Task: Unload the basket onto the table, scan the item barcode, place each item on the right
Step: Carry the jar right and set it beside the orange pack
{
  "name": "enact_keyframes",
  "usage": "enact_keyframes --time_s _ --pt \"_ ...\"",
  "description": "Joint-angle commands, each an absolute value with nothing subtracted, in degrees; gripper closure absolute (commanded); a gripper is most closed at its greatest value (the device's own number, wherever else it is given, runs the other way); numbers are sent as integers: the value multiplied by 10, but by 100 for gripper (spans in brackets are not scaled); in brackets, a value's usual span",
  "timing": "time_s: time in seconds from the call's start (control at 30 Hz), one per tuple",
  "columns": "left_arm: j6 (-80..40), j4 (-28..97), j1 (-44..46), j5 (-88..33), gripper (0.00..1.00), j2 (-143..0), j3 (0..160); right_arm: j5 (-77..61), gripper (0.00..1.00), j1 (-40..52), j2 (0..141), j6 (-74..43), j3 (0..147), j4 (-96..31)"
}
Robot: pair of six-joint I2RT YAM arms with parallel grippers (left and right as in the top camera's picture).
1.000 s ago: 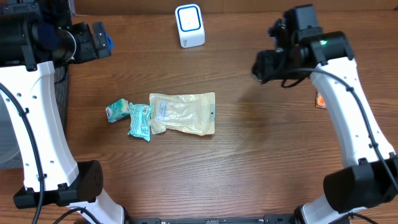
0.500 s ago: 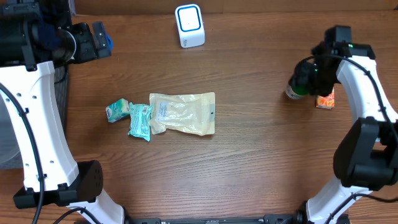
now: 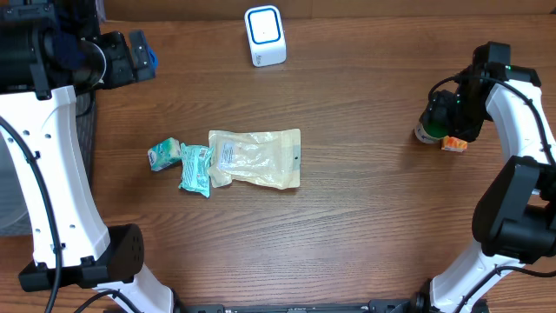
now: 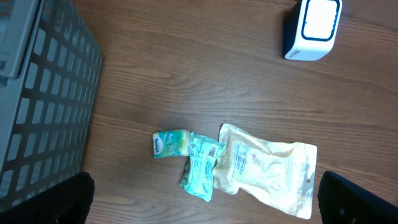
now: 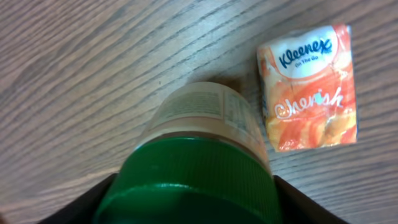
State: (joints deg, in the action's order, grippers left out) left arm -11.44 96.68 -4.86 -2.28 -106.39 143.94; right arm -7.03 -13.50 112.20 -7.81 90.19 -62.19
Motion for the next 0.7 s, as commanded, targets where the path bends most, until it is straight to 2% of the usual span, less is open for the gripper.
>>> enact_keyframes --time_s 0.0,0.13,0.3,0.5,0.67 --pt "-105 968 -45 -19 0 -1066 1445 -96 14 -136 1123 -77 903 -618" --pt "-105 968 -45 -19 1 -1066 1445 -95 14 -136 1123 -77 903 -619" --pt "-105 968 -45 -19 0 -1066 1445 -95 0 -136 1122 -77 907 -617" --pt "-105 968 -45 -19 1 -1066 1445 -75 0 -136 1117 -82 987 -684" --pt "-105 968 -45 -19 0 -1066 1445 -88 0 -124 1111 -81 1129 -795"
